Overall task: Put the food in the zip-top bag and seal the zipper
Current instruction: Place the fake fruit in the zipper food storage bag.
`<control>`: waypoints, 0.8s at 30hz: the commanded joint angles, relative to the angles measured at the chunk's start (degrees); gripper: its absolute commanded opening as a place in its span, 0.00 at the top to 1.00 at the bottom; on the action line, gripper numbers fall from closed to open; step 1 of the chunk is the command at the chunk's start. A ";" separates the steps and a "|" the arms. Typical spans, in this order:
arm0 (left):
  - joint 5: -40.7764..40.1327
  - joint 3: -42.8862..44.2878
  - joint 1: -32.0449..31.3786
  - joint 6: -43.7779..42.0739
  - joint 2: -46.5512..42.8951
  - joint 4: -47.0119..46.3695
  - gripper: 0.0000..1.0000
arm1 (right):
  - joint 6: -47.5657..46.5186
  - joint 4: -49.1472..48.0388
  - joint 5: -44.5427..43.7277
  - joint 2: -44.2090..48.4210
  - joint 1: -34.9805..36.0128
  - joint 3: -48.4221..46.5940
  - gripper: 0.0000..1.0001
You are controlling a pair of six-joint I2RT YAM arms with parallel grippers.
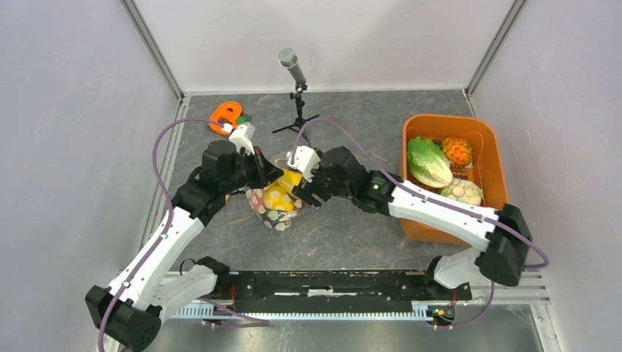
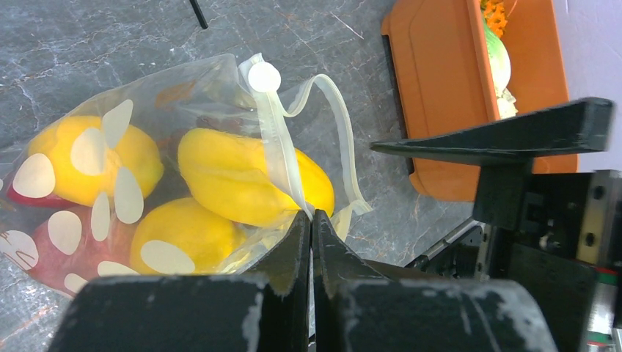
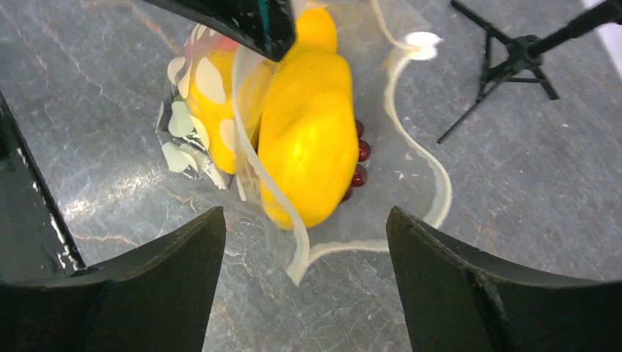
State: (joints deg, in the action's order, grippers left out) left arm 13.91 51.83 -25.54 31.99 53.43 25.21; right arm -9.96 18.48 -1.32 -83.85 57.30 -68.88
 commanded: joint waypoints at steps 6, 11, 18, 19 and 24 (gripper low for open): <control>0.77 0.71 -0.12 0.92 -1.14 -2.45 0.98 | 18.96 -15.31 -10.95 15.78 -7.41 14.74 0.24; 0.59 0.68 -0.09 0.89 -1.31 -2.54 0.98 | 34.71 -13.99 -5.64 12.29 -12.47 18.09 0.25; 0.81 0.38 -0.07 1.00 -1.48 -2.45 0.98 | 44.54 -27.07 3.62 7.45 -12.64 21.75 0.25; 0.77 0.29 -0.08 1.02 -1.57 -2.45 0.98 | 44.82 -26.83 3.78 6.28 -12.64 20.81 0.25; 0.46 0.21 -0.09 0.91 -2.06 -2.11 0.98 | 45.61 -25.40 2.98 4.82 -12.64 19.13 0.28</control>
State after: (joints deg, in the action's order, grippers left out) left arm 13.85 51.77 -25.54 31.99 53.06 25.21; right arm 32.25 -3.07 1.10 -79.55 44.51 -47.09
